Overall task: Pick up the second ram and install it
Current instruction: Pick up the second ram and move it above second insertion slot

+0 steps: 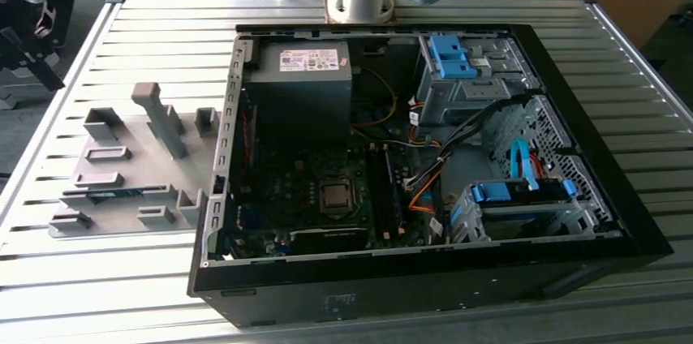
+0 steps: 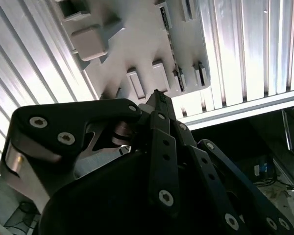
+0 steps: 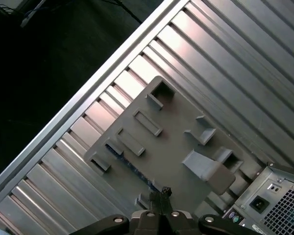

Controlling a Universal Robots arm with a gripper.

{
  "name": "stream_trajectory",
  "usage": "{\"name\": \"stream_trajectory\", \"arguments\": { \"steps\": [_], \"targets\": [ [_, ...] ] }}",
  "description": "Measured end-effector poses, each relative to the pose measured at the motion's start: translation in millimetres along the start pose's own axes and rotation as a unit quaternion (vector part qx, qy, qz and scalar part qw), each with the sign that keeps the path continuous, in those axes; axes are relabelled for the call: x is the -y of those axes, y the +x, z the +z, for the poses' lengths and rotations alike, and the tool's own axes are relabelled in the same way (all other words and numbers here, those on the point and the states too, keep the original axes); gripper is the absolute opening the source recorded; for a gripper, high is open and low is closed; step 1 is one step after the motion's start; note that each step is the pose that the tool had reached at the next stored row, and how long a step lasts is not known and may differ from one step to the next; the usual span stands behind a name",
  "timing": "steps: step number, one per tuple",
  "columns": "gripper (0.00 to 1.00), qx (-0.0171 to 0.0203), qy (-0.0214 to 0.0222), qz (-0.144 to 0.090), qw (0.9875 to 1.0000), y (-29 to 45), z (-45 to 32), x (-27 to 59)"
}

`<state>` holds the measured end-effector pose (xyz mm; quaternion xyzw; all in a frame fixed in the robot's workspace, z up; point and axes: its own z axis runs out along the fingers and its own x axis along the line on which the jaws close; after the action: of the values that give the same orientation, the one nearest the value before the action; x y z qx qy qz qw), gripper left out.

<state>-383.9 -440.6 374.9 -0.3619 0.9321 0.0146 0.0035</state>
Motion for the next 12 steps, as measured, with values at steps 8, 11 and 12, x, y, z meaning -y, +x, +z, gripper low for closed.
{"name": "stream_trajectory", "arguments": {
  "steps": [8, 11, 12],
  "targets": [
    [0.1, -0.0017, -0.0012, -0.069, 0.9976, 0.0, 3.3, 0.1],
    [0.1, -0.0021, -0.0014, -0.083, 0.9965, 0.3, 4.3, 0.4],
    [0.1, -0.0022, -0.0015, -0.088, 0.9961, 0.4, 4.6, 0.5]
  ]
}}
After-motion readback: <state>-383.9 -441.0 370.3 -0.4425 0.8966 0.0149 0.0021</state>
